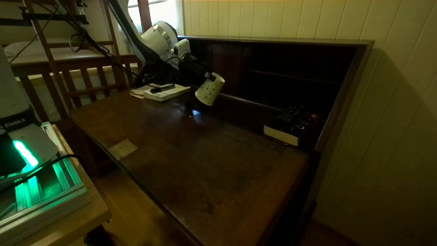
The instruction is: Take the marker off of the cup and put it on the book then put the cup upside down
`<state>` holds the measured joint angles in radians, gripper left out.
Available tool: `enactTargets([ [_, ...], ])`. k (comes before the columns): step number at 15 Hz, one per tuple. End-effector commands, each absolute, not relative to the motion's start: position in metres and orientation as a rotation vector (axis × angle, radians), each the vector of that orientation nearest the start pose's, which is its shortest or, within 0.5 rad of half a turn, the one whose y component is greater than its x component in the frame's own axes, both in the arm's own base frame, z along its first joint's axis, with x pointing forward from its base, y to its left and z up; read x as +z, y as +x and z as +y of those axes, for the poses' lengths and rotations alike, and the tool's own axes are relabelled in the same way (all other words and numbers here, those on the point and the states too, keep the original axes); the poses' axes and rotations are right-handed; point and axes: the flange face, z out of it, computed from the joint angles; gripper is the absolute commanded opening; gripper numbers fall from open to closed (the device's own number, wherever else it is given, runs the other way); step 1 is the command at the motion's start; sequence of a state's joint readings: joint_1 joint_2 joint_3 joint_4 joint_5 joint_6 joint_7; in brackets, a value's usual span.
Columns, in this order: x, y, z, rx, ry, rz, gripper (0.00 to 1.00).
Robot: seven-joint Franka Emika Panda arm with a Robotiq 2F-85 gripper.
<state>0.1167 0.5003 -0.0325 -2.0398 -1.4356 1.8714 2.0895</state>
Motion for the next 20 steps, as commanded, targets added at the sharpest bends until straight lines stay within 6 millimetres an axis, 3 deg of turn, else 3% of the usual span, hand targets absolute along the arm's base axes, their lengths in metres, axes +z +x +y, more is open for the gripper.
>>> enactTargets([
  [1, 0.1948, 0.5724, -0.027, 0.917, 1.705, -0.937, 0.62],
  [10, 0.1875, 0.5727, -0.0264, 0.91, 1.688, -0.936, 0.69],
  [20, 0.1928, 0.5762, -0.0266, 0.955, 1.657, -0.926, 0.74],
])
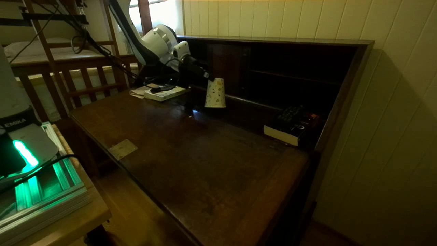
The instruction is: Take the marker off of the cup and put it on the book then put the cup upside down
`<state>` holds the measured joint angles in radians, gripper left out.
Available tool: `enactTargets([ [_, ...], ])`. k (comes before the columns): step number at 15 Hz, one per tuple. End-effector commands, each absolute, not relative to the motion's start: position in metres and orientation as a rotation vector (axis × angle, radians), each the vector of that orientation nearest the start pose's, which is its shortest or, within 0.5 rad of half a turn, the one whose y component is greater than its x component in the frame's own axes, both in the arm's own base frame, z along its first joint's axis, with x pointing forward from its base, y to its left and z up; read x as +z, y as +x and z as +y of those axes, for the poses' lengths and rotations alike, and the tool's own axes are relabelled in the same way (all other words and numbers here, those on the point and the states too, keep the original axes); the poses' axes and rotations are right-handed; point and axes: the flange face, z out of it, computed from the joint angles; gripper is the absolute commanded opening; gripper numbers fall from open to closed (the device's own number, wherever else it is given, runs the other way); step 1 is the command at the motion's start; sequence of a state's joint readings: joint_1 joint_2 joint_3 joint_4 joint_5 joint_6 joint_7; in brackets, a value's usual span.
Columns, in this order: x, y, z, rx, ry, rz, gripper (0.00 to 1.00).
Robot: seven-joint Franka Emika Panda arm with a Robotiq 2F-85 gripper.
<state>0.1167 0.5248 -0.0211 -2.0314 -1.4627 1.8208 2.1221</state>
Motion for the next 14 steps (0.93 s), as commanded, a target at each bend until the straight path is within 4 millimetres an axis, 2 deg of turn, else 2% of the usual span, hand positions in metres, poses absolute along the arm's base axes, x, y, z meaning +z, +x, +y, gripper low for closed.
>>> enactTargets([
  [1, 0.194, 0.576, -0.026, 0.965, 1.656, -0.931, 0.73],
  [4, 0.198, 0.577, -0.024, 0.993, 1.657, -0.955, 0.74],
  [9, 0.215, 0.576, -0.017, 1.038, 1.676, -1.016, 1.0],
  [14, 0.242, 0.575, -0.013, 1.077, 1.689, -1.07, 1.0],
])
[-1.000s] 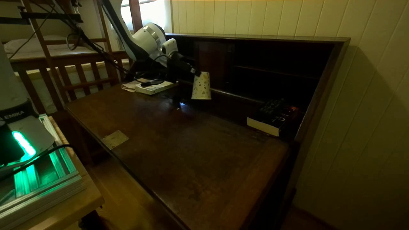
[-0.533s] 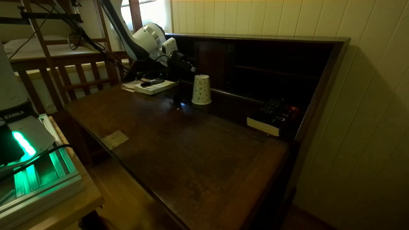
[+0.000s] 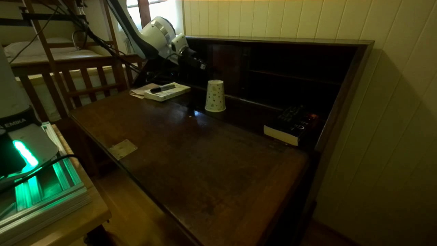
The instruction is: Take the marker off of the cup and put it on the book then put the cup upside down
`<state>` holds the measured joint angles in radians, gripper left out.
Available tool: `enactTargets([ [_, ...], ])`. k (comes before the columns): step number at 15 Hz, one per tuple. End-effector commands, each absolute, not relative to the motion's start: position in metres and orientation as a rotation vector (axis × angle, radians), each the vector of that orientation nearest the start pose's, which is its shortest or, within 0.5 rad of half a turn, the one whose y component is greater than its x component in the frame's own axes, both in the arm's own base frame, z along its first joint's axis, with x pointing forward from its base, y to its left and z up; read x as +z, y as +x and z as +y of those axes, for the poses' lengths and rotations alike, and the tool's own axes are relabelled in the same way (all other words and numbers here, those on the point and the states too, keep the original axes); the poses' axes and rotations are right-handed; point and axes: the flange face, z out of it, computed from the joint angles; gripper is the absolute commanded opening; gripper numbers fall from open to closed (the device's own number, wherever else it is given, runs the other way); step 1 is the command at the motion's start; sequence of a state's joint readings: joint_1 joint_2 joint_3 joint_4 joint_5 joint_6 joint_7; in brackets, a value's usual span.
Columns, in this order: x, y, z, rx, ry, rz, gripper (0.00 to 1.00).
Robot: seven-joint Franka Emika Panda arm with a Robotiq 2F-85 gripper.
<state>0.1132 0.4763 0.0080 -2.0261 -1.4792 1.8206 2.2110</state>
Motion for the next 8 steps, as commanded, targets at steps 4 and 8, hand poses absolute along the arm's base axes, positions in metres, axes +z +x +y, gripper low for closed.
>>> enactTargets([
  [4, 0.27, 0.572, -0.016, 1.09, 1.756, -1.121, 1.0],
  [8, 0.301, 0.565, -0.026, 1.104, 1.859, -1.183, 1.0],
])
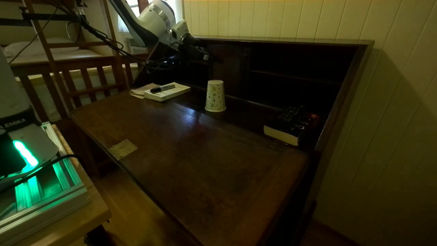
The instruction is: Take the marker off of the cup and put it on the book then put the cup upside down
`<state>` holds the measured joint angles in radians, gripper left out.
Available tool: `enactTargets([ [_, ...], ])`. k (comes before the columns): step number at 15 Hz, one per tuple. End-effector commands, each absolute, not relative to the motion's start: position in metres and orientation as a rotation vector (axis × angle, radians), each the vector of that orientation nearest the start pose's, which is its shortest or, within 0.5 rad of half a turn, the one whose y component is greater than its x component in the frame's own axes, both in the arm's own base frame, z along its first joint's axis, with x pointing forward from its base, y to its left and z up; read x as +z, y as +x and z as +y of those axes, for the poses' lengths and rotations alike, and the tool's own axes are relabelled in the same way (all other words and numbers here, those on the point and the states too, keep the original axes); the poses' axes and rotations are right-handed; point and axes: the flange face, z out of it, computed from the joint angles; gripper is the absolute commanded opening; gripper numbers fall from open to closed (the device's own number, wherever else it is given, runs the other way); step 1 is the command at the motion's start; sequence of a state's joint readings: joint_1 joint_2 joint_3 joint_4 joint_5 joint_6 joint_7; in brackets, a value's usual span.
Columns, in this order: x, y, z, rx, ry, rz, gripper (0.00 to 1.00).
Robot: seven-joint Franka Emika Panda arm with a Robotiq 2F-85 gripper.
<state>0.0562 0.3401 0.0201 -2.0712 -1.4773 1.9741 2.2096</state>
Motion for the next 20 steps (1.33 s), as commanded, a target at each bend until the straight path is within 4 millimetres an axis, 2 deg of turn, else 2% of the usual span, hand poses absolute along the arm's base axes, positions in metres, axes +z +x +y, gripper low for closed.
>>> enactTargets([
  [1, 0.307, 0.563, -0.03, 1.099, 1.897, -1.198, 1.0],
  [7, 0.347, 0.541, -0.061, 1.015, 2.183, -1.246, 1.0],
  [10, 0.361, 0.528, -0.08, 0.938, 2.363, -1.195, 1.0],
  [14, 0.362, 0.507, -0.1, 0.849, 2.535, -1.071, 1.0],
  [20, 0.345, 0.487, -0.113, 0.68, 2.72, -0.91, 1.0],
])
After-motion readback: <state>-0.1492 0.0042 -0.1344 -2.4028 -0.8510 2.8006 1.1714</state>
